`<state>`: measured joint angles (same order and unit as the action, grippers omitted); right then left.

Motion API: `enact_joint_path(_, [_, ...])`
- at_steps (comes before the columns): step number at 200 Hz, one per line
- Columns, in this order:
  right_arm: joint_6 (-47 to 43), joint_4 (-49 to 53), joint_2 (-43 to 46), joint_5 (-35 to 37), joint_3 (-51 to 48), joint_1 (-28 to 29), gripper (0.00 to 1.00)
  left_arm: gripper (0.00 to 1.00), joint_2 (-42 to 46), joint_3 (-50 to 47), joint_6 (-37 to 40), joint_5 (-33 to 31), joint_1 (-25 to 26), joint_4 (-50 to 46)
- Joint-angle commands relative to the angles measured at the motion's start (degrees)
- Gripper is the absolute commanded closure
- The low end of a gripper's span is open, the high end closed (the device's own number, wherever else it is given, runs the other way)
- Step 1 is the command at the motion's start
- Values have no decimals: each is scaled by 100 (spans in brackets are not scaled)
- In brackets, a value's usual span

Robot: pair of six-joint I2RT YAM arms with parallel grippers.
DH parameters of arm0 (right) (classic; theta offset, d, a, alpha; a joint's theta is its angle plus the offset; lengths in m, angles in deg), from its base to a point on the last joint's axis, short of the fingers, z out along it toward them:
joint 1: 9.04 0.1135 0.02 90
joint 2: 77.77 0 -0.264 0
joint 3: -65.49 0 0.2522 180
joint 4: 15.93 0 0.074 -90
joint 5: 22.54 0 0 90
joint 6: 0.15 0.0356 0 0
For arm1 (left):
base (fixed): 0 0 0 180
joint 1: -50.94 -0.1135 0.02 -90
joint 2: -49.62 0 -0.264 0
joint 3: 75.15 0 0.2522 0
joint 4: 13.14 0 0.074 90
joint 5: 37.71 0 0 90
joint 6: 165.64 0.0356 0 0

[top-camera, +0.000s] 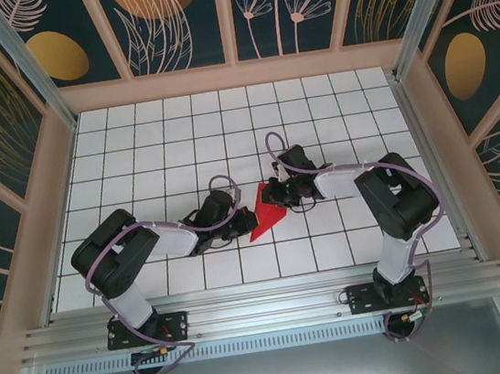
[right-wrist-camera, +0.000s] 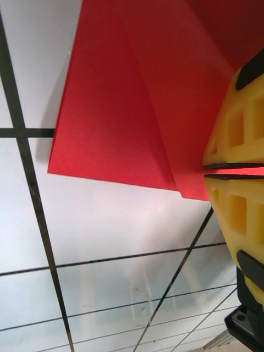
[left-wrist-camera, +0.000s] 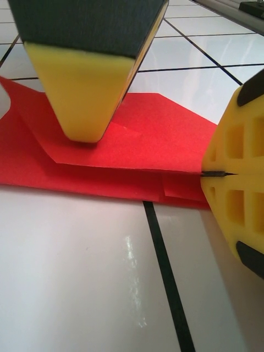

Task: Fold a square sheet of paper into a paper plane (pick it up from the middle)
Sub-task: Fourth fold the wing at the center of the table.

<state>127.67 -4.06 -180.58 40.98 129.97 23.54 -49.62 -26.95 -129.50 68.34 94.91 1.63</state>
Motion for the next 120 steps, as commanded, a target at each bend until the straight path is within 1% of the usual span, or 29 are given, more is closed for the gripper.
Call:
enact_joint_path(1, [-91, 112, -136, 150, 144, 33, 86, 99, 71, -21, -3, -12, -29, -13])
enact_joint_path(10, [-80, 128, -153, 182, 133, 33, 86, 96, 66, 10, 67, -82, -29, -119])
enact_joint_path(21, [-82, 142, -179, 196, 134, 33, 86, 83, 73, 41, 145, -170, -32, -244])
enact_joint_path(33, [-83, 154, -172, 213, 122, 37, 86, 80, 254, 54, 229, -244, -28, -374])
enact_joint_path(41, [-76, 149, -176, 222, 113, 31, 86, 75, 280, 63, 280, -284, -30, -439])
enact_joint_path(57, [-65, 131, -173, 215, 106, 35, 86, 70, 309, 72, 342, -319, -29, -539])
enact_joint_path(97, [-65, 134, -164, 163, 147, 37, 86, 70, 251, 148, 428, -299, -31, -618])
enact_joint_path(120, [-65, 129, -156, 134, 166, 38, 86, 77, 176, 211, 437, -346, -28, -720])
